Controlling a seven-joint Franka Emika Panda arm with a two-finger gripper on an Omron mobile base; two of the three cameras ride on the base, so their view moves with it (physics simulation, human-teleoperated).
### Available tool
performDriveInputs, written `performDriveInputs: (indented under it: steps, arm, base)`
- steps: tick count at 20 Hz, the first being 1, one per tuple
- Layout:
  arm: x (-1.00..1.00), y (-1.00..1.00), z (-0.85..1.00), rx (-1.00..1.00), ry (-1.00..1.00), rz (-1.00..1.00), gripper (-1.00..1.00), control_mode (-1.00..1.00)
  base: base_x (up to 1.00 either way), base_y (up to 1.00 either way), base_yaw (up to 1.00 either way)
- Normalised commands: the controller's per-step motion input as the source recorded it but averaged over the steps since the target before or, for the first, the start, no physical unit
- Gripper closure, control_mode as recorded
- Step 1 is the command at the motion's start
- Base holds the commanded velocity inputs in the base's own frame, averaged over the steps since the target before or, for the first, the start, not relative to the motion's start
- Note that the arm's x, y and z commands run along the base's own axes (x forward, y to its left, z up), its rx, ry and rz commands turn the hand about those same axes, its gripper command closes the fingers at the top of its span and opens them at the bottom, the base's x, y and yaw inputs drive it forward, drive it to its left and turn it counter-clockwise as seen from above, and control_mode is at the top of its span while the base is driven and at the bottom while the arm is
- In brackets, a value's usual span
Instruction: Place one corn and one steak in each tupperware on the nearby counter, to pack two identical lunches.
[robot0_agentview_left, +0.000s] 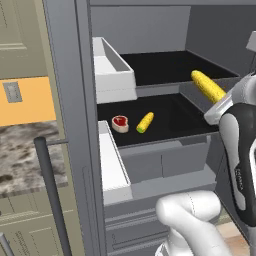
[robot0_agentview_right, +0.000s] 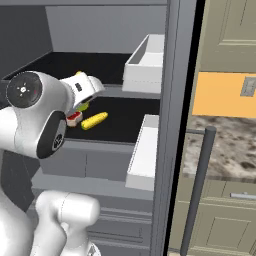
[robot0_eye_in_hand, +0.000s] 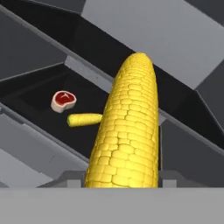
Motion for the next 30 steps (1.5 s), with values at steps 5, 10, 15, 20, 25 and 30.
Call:
performDriveInputs:
  steps: [5, 10, 15, 20, 25, 30]
  arm:
    - [-0.36, 0.06, 0.0, -0.07, 0.01, 0.01, 1.0, 1.0]
    - [0.0, 0.0, 0.0, 0.0, 0.0, 0.0, 1.0, 1.0]
    - [0.0, 0.0, 0.0, 0.0, 0.0, 0.0, 1.0, 1.0]
    - [0.0, 0.0, 0.0, 0.0, 0.0, 0.0, 1.0, 1.0]
    - [0.0, 0.0, 0.0, 0.0, 0.0, 0.0, 1.0, 1.0]
    - [0.0, 0.0, 0.0, 0.0, 0.0, 0.0, 1.0, 1.0]
  base:
    - [-0.6, 0.01, 0.0]
    - [-1.0, 0.0, 0.0]
    - [-0.89, 0.26, 0.0]
    - [-0.76, 0.78, 0.0]
    - [-0.6, 1.0, 0.0]
    - [-0.25, 1.0, 0.0]
